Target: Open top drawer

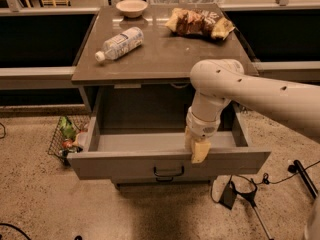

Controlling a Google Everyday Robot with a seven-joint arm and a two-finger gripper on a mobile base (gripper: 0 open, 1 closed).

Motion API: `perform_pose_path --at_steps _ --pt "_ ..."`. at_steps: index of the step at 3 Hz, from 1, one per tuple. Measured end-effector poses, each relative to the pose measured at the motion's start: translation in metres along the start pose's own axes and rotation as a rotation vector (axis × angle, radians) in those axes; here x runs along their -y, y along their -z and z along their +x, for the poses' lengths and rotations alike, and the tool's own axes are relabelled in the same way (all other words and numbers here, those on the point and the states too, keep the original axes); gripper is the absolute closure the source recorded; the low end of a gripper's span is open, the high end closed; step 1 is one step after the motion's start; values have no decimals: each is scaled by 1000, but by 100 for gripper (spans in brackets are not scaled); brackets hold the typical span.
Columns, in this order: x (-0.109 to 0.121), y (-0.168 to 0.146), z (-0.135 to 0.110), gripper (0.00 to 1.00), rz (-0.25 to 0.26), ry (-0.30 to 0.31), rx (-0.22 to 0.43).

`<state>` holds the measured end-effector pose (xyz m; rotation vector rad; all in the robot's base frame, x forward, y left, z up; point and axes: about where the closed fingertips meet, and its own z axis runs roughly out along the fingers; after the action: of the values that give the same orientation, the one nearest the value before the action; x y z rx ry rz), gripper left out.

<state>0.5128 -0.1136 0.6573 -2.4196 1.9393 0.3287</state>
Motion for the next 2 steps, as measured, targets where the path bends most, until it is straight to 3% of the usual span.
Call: perform_pose_path --at_steps 2 --pt "0 0 0 40 0 0 0"
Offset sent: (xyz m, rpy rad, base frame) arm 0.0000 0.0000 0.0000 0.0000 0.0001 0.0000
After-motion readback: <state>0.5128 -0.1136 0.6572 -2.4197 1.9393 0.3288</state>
